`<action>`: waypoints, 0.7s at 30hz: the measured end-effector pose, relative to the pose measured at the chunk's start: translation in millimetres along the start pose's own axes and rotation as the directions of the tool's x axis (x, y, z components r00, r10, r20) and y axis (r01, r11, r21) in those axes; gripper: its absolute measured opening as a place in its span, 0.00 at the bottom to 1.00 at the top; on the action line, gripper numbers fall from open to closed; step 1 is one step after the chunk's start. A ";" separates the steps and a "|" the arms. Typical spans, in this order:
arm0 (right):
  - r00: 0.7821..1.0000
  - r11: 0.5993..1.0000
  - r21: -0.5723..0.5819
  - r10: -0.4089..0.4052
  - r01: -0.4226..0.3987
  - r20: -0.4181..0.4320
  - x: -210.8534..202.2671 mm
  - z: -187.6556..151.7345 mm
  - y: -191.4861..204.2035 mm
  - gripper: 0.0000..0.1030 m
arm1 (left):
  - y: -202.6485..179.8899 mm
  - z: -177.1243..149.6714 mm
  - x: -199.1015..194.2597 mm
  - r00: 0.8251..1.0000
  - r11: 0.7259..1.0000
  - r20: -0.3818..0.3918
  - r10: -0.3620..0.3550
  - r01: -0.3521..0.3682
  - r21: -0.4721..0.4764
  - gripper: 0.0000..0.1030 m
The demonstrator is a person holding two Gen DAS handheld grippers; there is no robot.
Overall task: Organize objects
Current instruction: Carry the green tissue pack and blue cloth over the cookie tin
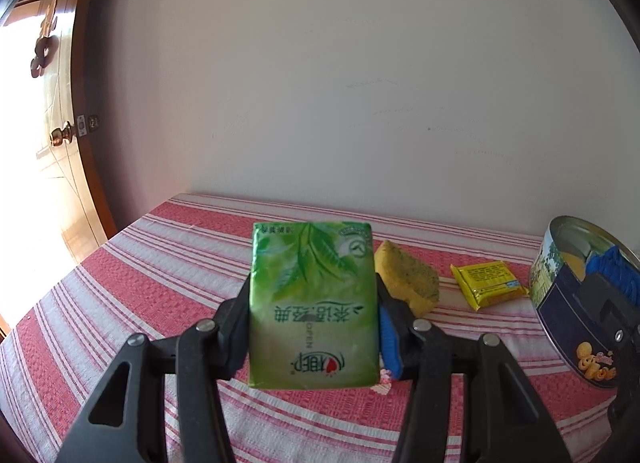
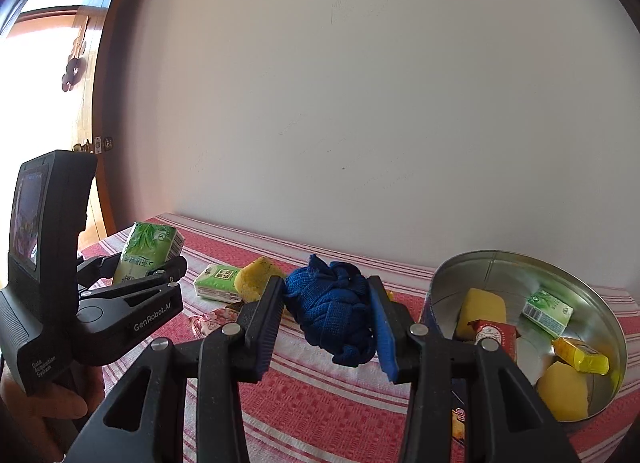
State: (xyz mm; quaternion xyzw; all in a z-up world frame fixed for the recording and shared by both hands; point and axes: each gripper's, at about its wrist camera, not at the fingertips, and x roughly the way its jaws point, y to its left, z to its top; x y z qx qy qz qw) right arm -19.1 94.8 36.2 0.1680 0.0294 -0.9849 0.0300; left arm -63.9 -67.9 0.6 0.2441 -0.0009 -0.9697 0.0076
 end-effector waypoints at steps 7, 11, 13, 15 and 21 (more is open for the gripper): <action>0.999 0.999 0.016 -0.038 0.038 0.017 -8.1 -0.3 -22.3 0.43 | -30.3 -0.9 -13.1 1.000 1.000 0.018 -0.014 0.014 0.021 0.51; 0.997 0.998 0.014 -0.066 0.066 0.034 -16.7 -0.3 -37.8 0.43 | -45.5 -1.0 -19.4 0.999 0.999 0.029 -0.035 0.034 0.024 0.51; 0.996 0.997 0.016 -0.080 0.079 0.041 -19.5 -0.3 -45.7 0.43 | -54.8 -1.3 -22.6 0.998 0.998 0.035 -0.045 0.043 0.036 0.51; 0.995 0.996 0.022 -0.092 0.091 0.043 -20.4 -0.2 -55.6 0.43 | -64.1 -2.0 -25.2 0.998 0.998 0.039 -0.051 0.049 0.046 0.51; 0.989 0.990 0.033 -0.140 0.138 0.051 -24.6 -1.8 -85.3 0.43 | -92.4 -2.0 -31.6 0.995 0.994 0.045 -0.084 0.081 0.071 0.51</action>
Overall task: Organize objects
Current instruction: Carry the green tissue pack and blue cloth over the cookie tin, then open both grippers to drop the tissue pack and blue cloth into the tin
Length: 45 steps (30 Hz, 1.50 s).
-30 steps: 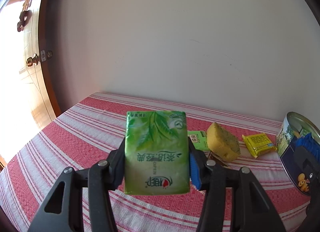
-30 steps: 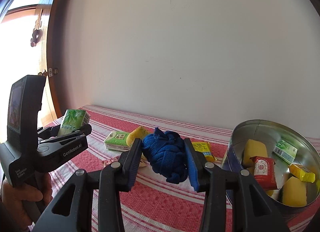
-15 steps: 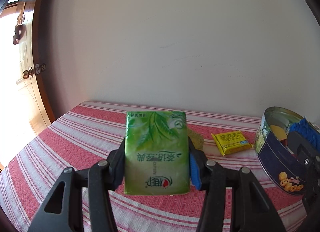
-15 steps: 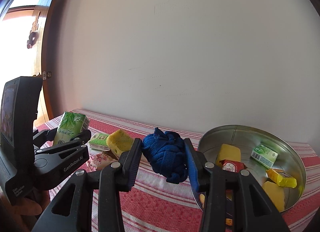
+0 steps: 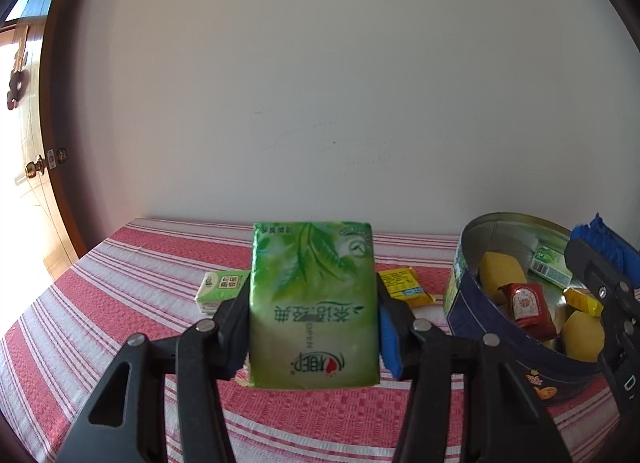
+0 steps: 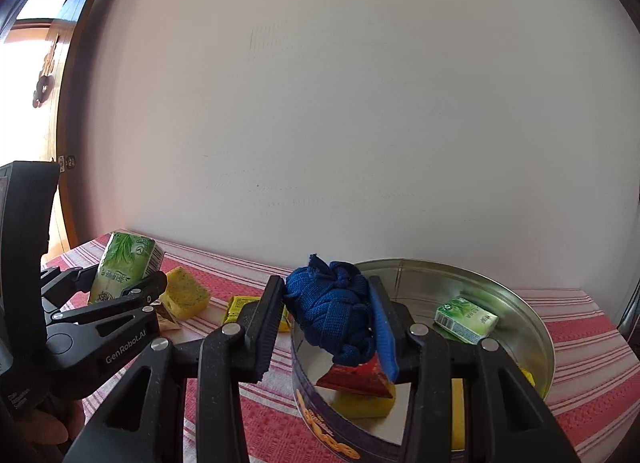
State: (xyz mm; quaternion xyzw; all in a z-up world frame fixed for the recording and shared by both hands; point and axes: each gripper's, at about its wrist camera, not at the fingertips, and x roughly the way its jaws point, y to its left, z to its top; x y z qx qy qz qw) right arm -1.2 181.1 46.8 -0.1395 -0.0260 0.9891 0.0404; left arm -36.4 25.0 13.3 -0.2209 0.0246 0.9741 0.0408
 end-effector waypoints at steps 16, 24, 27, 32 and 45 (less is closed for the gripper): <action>0.991 0.990 0.041 -0.136 0.136 -0.011 7.4 -2.0 -74.2 0.43 | -70.9 13.5 -5.6 0.994 0.993 0.035 -0.108 0.106 0.052 0.51; 0.973 0.970 0.076 -0.226 0.229 -0.051 27.6 -8.7 -120.1 0.43 | -109.5 18.7 -1.6 0.984 0.983 0.038 -0.173 0.170 0.076 0.51; 0.963 0.960 0.091 -0.256 0.263 -0.084 38.1 -12.6 -135.8 0.43 | -125.1 18.9 2.7 0.979 0.976 0.025 -0.200 0.197 0.091 0.51; 0.947 0.947 0.108 -0.288 0.304 -0.140 56.6 -19.6 -151.3 0.43 | -150.0 16.0 9.4 0.973 0.967 -0.001 -0.229 0.228 0.115 0.51; 0.958 0.972 0.123 -0.168 0.201 -0.234 82.3 -29.4 -153.1 0.44 | -172.0 2.2 26.3 0.970 0.957 -0.079 -0.232 0.242 0.160 0.51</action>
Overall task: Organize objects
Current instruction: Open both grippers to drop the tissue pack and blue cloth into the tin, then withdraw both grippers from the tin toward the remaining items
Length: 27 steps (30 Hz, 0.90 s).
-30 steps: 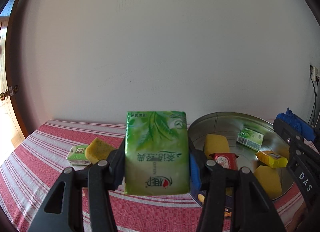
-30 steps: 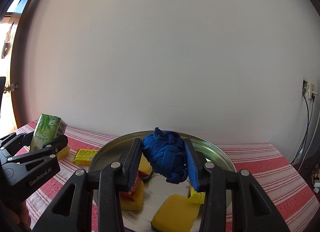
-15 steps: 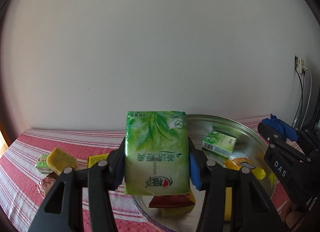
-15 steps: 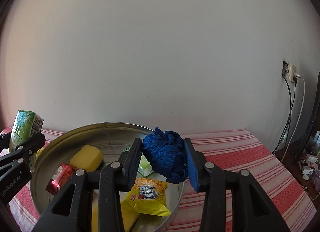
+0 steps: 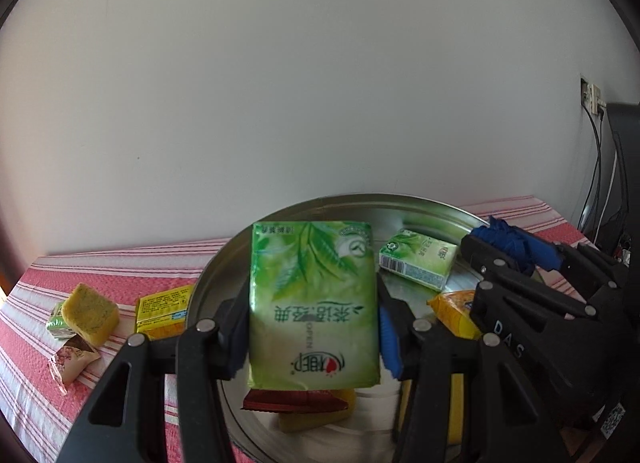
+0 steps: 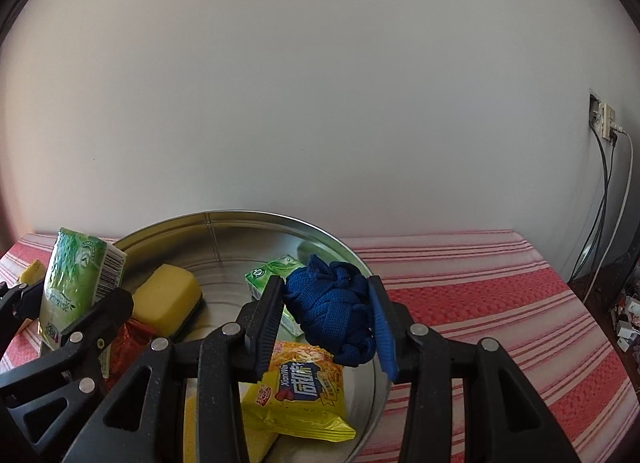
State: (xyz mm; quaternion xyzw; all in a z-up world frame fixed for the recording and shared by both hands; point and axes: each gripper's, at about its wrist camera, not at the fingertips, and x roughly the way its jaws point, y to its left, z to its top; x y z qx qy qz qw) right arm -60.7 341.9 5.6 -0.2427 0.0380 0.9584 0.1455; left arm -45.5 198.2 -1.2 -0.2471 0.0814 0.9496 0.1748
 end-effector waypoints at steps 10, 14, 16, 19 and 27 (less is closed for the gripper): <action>1.000 0.999 0.033 0.008 -0.008 0.002 6.8 -3.4 3.9 0.60 | 1.3 0.1 -8.4 0.998 0.998 0.018 0.056 -0.056 -0.011 0.81; 0.998 0.991 0.120 0.047 -0.050 0.029 -2.0 0.1 -10.9 0.68 | 16.9 1.9 -12.6 0.999 0.995 0.031 0.042 -0.039 -0.090 1.00; 0.997 0.986 0.150 0.061 -0.067 0.042 -5.3 0.9 -14.0 0.75 | 16.5 2.0 -14.5 0.999 0.995 0.033 0.027 -0.024 -0.092 1.00; 0.997 0.990 0.134 0.040 -0.048 0.062 -11.0 0.4 -10.2 0.77 | 17.1 4.4 -21.5 0.997 0.996 0.056 0.046 -0.041 -0.073 1.00; 0.992 0.993 0.114 0.023 -0.037 0.122 -22.1 -0.6 -1.6 0.82 | 24.5 0.4 -34.6 0.988 0.994 0.118 0.100 -0.095 -0.046 1.00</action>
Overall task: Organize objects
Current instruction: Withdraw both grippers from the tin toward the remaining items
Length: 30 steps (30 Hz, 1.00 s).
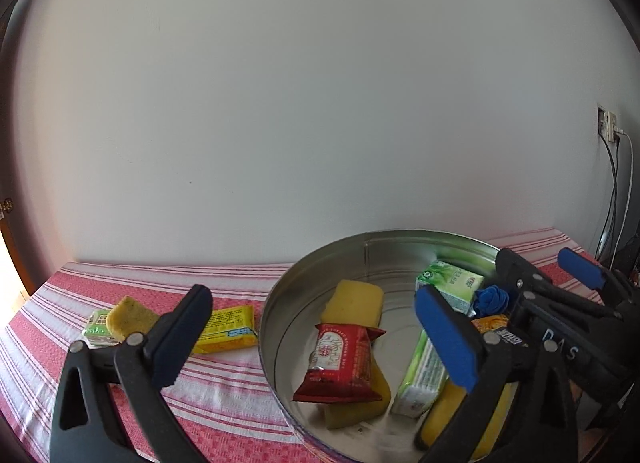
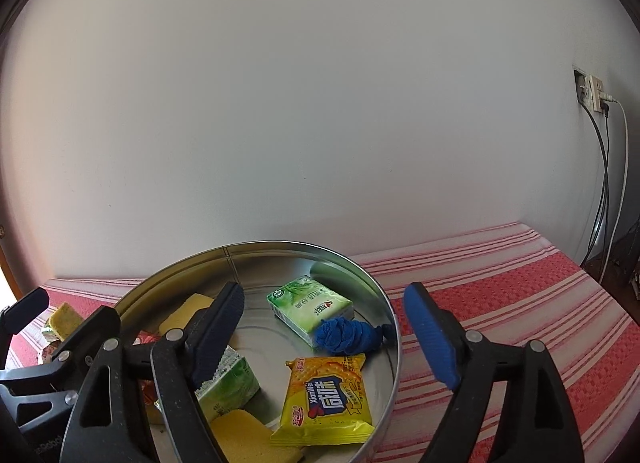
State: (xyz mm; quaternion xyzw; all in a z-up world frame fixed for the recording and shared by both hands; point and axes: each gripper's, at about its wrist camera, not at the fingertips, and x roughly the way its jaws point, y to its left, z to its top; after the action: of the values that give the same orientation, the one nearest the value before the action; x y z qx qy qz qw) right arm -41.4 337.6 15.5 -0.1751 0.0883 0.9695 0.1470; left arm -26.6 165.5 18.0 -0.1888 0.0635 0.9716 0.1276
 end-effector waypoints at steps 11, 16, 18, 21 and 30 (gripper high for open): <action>0.976 1.000 -0.011 -0.020 0.023 0.215 -41.5 0.7 8.4 0.83 | 47.7 -8.8 -17.5 0.992 0.995 0.074 0.098 -0.096 -0.024 1.00; 0.973 0.999 -0.018 -0.028 0.033 0.229 -43.6 -4.0 12.6 0.83 | 70.0 -15.6 -13.8 0.991 0.992 0.067 0.118 -0.115 -0.046 1.00; 0.971 0.999 -0.007 -0.037 0.040 0.235 -45.2 -4.4 11.1 0.83 | 79.8 -20.3 -13.1 0.990 0.991 0.066 0.122 -0.119 -0.055 1.00; 0.966 0.997 0.035 -0.068 0.061 0.248 -50.2 -5.4 5.7 0.83 | 88.0 -28.2 -16.0 0.985 0.988 0.080 0.153 -0.152 -0.023 1.00; 0.963 0.989 0.087 -0.133 0.116 0.234 -60.4 -12.8 13.0 0.83 | 119.4 -38.6 -13.6 0.981 0.981 0.018 0.191 -0.191 -0.019 1.00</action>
State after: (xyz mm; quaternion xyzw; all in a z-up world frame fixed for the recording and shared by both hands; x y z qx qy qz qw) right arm 12.6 307.2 27.4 -0.0569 0.0942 0.9685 0.2234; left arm -33.3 41.3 -3.3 -0.1731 0.0715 0.9817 0.0329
